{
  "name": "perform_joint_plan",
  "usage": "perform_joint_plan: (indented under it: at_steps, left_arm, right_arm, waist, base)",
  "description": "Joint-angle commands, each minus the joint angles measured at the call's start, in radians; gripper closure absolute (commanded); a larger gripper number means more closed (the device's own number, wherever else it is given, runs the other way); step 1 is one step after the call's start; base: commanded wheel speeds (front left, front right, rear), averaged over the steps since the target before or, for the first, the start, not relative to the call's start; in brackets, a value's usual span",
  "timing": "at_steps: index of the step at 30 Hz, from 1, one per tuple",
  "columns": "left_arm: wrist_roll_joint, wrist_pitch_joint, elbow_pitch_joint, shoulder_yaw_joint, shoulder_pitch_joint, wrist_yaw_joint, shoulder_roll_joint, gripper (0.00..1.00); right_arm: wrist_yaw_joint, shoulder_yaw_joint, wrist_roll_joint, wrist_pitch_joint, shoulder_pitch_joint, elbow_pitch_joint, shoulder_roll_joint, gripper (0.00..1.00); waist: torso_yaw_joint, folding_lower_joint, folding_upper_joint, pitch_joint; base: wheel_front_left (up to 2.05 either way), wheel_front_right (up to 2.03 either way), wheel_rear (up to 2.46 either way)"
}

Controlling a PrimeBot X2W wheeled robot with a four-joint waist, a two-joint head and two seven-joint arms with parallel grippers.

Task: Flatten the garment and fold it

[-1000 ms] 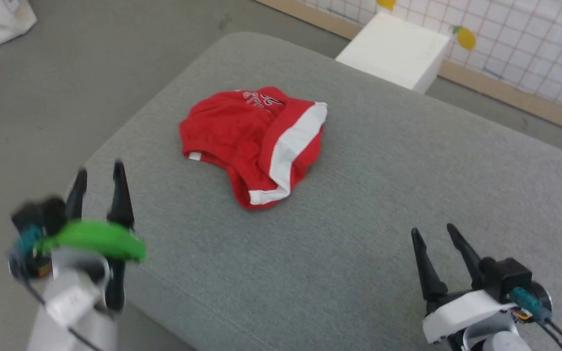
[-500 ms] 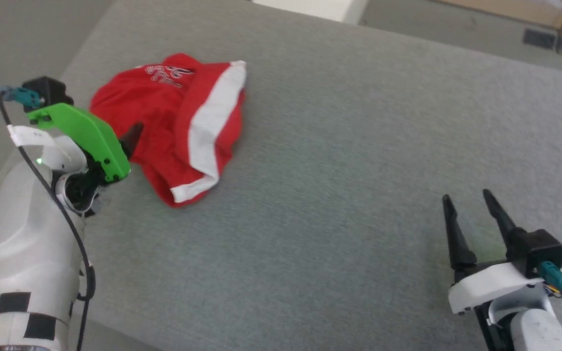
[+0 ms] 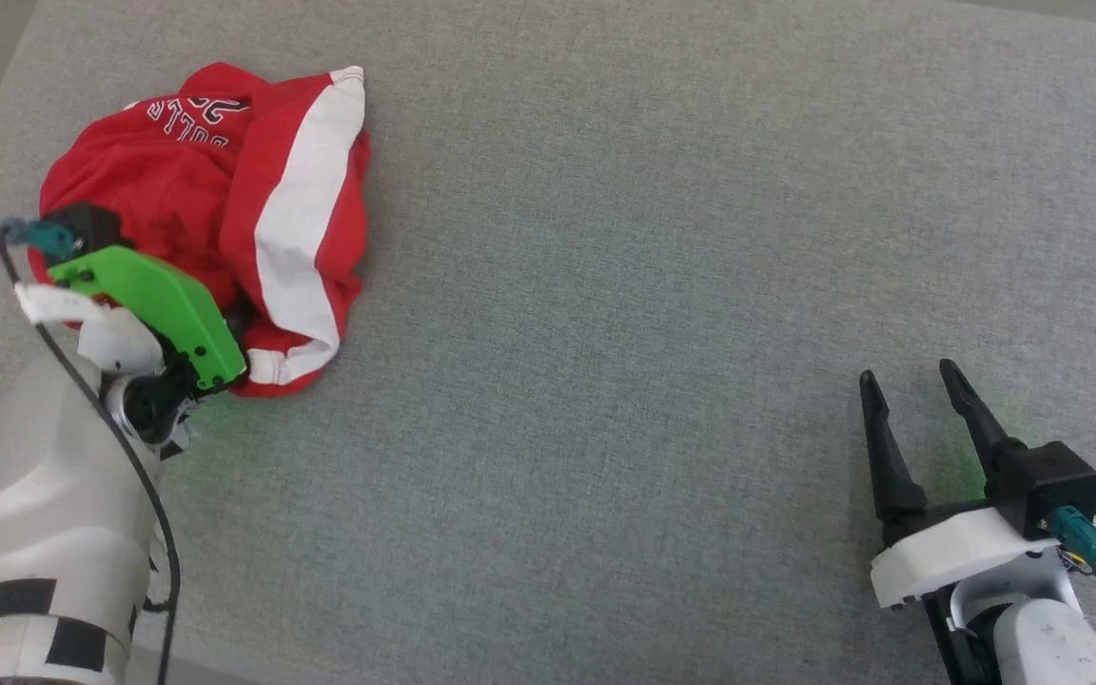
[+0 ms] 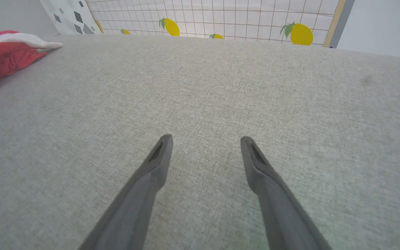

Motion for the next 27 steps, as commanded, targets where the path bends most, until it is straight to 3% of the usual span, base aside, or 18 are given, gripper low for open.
perform_joint_plan:
  at_steps: [1,7,13,20,27]
  left_arm:
    - [0.005,-0.052,0.023,0.002,0.025,0.011,-0.017,1.0]
    - [0.023,-0.304,0.011,0.042,-0.061,0.028,0.008,1.0]
    - [0.015,-0.402,-0.086,0.038,-0.197,0.002,0.015,1.0]
    - [-0.023,-0.352,-0.267,-0.073,-0.264,-0.009,-0.062,1.0]
    - [-0.108,-0.262,-0.436,-0.22,-0.1,-0.009,-0.139,1.0]
  right_arm:
    - [-0.001,0.004,0.002,0.0,-0.004,0.003,-0.001,0.0]
    - [-0.001,0.021,0.026,-0.017,-0.004,0.043,-0.001,0.0]
    - [-0.001,0.051,0.082,-0.058,0.005,0.115,-0.001,0.0]
    - [-0.001,0.066,0.141,-0.094,0.023,0.182,-0.001,0.0]
    - [-0.001,0.055,0.163,-0.108,0.051,0.214,-0.001,0.0]
  waist:
    - [0.008,-0.0001,0.009,-0.012]
    - [0.02,-0.0001,0.009,-0.074]
    - [-0.007,-0.0001,0.009,-0.179]
    - [-0.082,-0.0001,0.009,-0.276]
    - [-0.175,-0.0001,0.009,-0.318]
  base:
    - [0.0,0.0,0.0]
    - [0.0,0.0,0.0]
    - [0.0,0.0,0.0]
    - [0.0,0.0,0.0]
    - [0.0,0.0,0.0]
